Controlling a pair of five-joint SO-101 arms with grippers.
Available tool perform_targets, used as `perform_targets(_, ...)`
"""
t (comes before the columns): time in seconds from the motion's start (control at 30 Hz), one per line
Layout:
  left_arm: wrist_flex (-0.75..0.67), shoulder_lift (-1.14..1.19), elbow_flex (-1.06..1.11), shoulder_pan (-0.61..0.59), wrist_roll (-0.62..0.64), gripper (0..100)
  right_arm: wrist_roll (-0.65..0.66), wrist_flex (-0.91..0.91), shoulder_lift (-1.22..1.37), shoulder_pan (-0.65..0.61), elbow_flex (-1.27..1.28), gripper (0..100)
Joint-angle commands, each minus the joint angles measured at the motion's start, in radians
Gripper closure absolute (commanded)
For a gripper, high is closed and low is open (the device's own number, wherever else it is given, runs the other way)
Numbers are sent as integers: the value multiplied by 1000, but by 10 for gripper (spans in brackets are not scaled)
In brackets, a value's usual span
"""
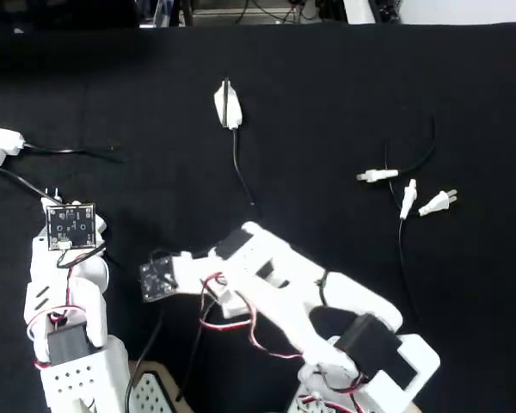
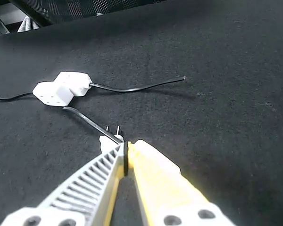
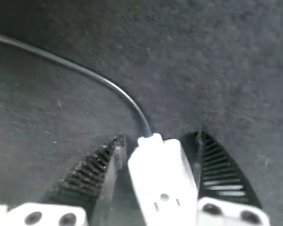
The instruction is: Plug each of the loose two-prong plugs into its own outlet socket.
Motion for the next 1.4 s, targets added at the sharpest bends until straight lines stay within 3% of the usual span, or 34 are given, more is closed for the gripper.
perform_targets(0.0,-5,-15,19,-7,0,970,12,-6,2,54,-36,854)
perform_targets(0.1,-5,-15,19,-7,0,970,12,-6,2,55,-39,949)
perform_targets(0.33,-5,-15,19,-5,0,970,12,86,2,49,-137,985)
perform_targets(0.63,-5,-15,19,-5,0,970,6,275,1,-34,-404,987)
perform_targets(1.1,-6,-15,19,-5,0,970,-64,311,-33,58,-604,987)
perform_targets(1.2,-6,-15,19,-5,0,970,-64,285,-94,52,-567,987)
perform_targets(1.37,-6,-15,19,-8,0,970,-152,72,-182,60,-476,987)
